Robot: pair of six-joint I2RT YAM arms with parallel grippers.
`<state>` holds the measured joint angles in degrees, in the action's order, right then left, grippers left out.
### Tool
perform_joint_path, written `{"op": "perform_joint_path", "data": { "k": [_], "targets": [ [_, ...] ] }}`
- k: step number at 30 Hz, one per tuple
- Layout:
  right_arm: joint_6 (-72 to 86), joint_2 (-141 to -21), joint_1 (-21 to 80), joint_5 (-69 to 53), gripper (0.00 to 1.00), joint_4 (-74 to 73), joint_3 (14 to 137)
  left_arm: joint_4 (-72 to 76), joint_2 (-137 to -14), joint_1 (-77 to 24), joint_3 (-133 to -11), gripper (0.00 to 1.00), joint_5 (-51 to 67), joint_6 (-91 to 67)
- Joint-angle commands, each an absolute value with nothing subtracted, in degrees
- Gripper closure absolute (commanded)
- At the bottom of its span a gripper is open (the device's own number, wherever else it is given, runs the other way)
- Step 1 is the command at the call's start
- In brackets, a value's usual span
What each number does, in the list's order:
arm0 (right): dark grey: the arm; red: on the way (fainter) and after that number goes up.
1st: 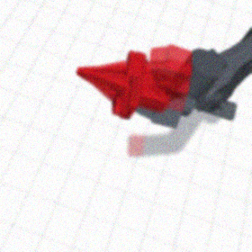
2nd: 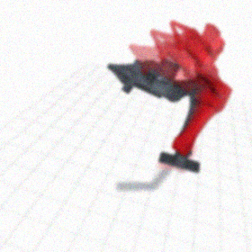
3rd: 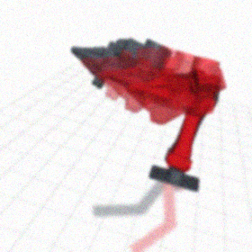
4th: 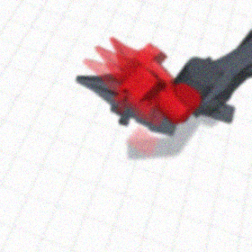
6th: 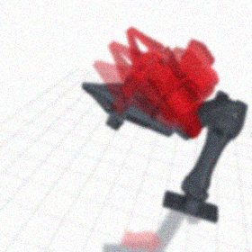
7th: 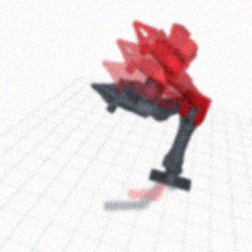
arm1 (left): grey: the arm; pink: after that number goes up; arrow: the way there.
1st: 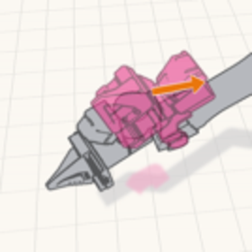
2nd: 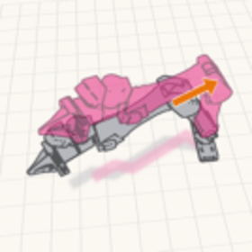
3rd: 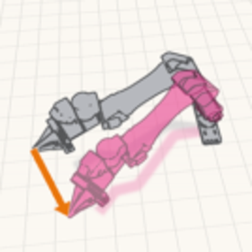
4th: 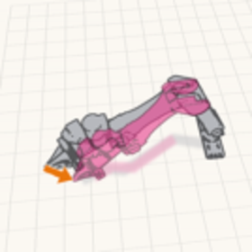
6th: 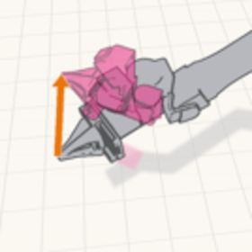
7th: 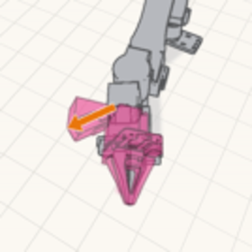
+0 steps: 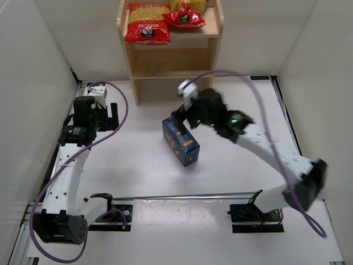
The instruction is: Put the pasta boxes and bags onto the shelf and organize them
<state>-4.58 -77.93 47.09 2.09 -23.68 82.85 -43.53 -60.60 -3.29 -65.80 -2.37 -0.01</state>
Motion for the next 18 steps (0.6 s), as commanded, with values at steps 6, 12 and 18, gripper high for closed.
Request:
{"op": "perform_joint_path", "data": {
  "k": [6,12,18],
  "targets": [
    [-0.3,-92.6,48.5,0.3,0.01,-29.5,80.0,-44.6,-56.8,-0.8,-63.9,0.0,-2.4,0.0],
    [2.6,-100.0,50.2,7.8,0.01,-36.2,83.7,-45.2,-55.0,-0.8,-60.6,0.0,-0.8,0.0],
    [3.2,-102.9,51.9,19.8,0.01,-41.3,87.9,-45.2,-54.4,-0.8,-59.9,0.0,-1.3,0.0]
  ]
}}
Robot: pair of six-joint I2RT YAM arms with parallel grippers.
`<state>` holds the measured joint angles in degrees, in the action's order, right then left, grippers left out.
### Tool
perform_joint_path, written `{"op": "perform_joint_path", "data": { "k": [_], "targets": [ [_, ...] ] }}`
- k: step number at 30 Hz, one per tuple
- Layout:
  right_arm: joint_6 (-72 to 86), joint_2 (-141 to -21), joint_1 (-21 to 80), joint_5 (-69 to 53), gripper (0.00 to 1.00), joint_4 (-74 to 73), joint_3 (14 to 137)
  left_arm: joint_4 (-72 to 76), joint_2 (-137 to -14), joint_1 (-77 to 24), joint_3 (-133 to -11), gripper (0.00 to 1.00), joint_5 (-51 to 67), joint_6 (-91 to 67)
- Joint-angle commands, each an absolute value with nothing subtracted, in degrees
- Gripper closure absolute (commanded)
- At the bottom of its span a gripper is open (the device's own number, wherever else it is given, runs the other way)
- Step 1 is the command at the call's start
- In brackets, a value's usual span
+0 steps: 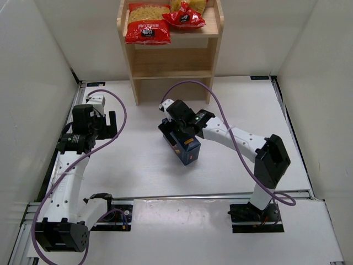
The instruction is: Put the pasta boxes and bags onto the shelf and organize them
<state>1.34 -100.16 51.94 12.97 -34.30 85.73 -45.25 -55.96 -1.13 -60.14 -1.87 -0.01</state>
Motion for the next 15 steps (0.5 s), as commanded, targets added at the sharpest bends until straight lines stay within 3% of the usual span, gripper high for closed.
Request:
{"op": "perform_joint_path", "data": {
  "k": [1,10,15],
  "targets": [
    [3.2,-104.3,52.5,23.7,0.01,-42.9,89.3,-45.2,-54.4,-0.8,-59.9,0.0,-1.3,0.0],
    [0.8,-108.2,56.2,36.3,0.01,-51.6,99.6,-45.2,-54.4,-0.8,-59.9,0.0,-0.7,0.0],
    [0.3,-107.1,54.0,21.1,0.01,-48.0,94.9,-45.7,-53.9,-0.8,-59.4,0.0,-0.7,0.0]
  ]
}}
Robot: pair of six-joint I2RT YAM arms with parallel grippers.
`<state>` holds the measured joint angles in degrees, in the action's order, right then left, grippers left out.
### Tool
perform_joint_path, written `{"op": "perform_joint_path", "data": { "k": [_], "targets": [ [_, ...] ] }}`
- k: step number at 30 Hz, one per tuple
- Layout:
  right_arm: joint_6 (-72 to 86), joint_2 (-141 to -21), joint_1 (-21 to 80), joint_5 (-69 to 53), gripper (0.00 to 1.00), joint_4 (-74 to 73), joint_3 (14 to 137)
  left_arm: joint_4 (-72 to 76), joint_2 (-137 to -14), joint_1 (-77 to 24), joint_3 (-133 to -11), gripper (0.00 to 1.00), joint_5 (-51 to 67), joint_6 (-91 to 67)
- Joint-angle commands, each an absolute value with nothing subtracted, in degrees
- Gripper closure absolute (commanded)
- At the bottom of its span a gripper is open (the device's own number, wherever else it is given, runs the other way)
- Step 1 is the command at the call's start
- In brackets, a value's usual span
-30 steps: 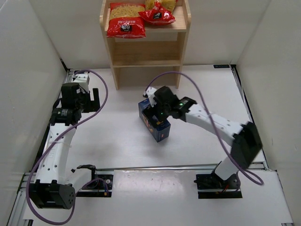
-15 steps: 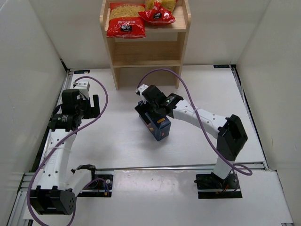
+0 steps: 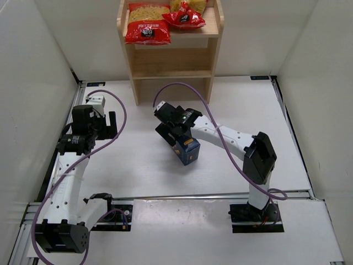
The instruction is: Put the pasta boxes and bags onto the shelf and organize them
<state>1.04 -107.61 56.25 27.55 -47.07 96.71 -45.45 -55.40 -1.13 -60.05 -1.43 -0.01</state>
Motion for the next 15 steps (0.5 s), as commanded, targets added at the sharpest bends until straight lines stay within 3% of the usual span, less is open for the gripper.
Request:
{"op": "perform_joint_path", "data": {
  "k": [1,8,11,12,15],
  "targets": [
    [1.0,-107.1,53.1,18.5,0.01,-46.2,93.7,-45.7,-53.9,-0.8,-59.4,0.0,-0.7,0.0],
    [1.7,-106.5,48.5,6.6,0.03,-38.5,89.5,-46.2,-53.4,-0.8,-59.4,0.0,-0.7,0.0],
    [4.4,-105.9,47.9,2.9,0.17,-37.2,90.6,-46.8,-53.3,-0.8,-59.4,0.0,-0.7,0.0],
    [7.7,-105.3,47.2,1.9,0.29,-36.7,90.6,-46.8,-53.3,-0.8,-59.4,0.0,-1.2,0.0],
    [16.9,-101.0,44.9,-3.9,0.47,-31.1,87.1,-46.8,-52.8,-0.8,-58.9,0.0,-1.2,0.0]
  ]
}}
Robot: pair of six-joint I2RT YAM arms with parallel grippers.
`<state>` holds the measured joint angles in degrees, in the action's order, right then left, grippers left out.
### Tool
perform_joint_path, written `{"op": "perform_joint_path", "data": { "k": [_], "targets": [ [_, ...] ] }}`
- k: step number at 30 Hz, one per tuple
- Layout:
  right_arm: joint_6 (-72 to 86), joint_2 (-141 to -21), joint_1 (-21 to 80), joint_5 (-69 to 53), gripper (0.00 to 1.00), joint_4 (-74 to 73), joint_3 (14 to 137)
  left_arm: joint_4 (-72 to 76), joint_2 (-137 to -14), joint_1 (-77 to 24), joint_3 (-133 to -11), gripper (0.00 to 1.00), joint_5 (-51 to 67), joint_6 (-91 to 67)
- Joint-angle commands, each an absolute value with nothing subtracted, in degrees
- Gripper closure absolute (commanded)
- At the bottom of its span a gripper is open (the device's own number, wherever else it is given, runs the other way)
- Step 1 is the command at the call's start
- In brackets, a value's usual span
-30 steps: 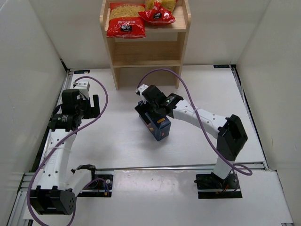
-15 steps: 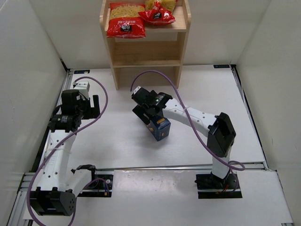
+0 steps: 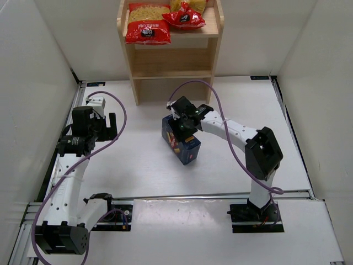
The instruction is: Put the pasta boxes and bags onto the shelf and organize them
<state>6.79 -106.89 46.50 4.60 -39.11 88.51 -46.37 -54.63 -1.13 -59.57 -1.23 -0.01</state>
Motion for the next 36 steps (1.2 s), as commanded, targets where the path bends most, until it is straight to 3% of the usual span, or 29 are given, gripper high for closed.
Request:
{"op": "perform_joint_path", "data": {
  "k": [1,4,8,12,15,19,27,36],
  "targets": [
    [19.4,-98.4,43.6,-5.4,0.5,-29.1,83.7,-46.8,-52.8,-0.8,-58.9,0.0,-1.2,0.0],
    [27.6,-95.9,41.1,-10.6,0.7,-23.4,79.5,-46.8,-52.8,-0.8,-58.4,0.0,-1.8,0.0],
    [38.7,-93.3,38.3,-14.2,0.65,-19.5,75.9,-46.8,-52.3,-0.8,-57.8,0.0,-1.8,0.0],
    [57.4,-88.0,37.3,-15.0,0.65,1.5,68.0,-46.8,-51.8,-0.3,-57.8,0.0,-1.8,0.0],
    [68.6,-83.6,38.7,-4.5,0.65,13.6,65.4,-46.8,-50.7,-0.3,-57.8,0.0,-2.3,0.0],
    [74.8,-82.4,41.4,14.1,0.77,23.3,64.7,-46.8,-50.2,0.4,-56.7,0.0,-2.3,0.0],
    [84.8,-87.4,42.0,16.0,0.76,46.2,62.2,-46.8,-49.0,1.5,-53.7,0.0,-2.3,0.0],
    [82.2,-107.6,42.6,31.4,0.76,57.0,83.8,-45.7,-49.6,2.5,-52.6,0.0,-2.2,0.0]
  ]
}}
